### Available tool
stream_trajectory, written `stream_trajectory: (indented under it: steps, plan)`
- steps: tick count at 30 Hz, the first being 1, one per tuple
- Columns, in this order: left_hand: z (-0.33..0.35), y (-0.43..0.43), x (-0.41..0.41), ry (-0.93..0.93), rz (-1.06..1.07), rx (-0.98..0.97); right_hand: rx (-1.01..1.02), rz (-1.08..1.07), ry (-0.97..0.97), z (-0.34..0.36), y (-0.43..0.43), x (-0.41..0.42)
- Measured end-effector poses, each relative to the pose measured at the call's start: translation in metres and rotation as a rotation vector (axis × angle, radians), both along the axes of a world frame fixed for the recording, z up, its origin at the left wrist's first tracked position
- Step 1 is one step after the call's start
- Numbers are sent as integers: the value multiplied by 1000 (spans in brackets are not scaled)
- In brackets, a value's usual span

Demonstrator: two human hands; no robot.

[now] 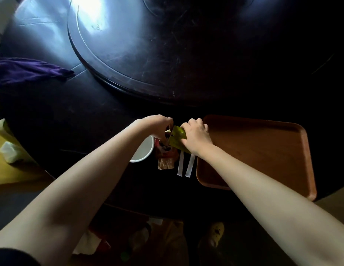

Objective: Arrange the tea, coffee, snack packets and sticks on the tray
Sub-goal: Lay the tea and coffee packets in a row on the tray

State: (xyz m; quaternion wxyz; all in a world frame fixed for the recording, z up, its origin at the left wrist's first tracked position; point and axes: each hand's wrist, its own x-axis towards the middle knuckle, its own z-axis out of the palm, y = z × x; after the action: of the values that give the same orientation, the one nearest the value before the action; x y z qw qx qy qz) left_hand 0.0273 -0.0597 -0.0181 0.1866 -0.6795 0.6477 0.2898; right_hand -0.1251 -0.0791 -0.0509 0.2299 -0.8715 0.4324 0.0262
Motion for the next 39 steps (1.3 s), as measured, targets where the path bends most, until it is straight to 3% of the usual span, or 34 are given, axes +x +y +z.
stream_trajectory:
  steps: [4, 10, 14, 18, 21, 23, 27, 31, 36, 39]
  plan:
    - [2, -2, -1, 45, 10, 14, 145, -176, -224, 14, -8, -3]
    - [14, -6, 1, 192, 40, -137, 403, -448, -545, 38, -14, -14]
    - [28, -4, 3, 320, 99, -278, 640, -445, -685, 47, -9, -23]
    - [36, 8, -4, 744, 515, -322, 640, -391, -697, 47, -4, -22]
    - [40, 22, -17, 1203, 950, -278, 613, -503, -848, 51, -6, -17]
    - [40, 32, -30, 1431, 1127, -225, 557, -595, -913, 53, -4, -11]
    - [31, 54, -46, 1433, 1218, -349, 416, -485, -739, 54, 12, 3]
    - [22, 70, -29, 1333, 1375, -502, 592, -337, -698, 51, 12, 4]
    - [31, 79, -3, 1236, 1397, -610, 315, -145, -179, 12, 3, 14]
    - [34, 82, 1, 1251, 1410, -605, 351, -60, -118, 2, 11, 31]
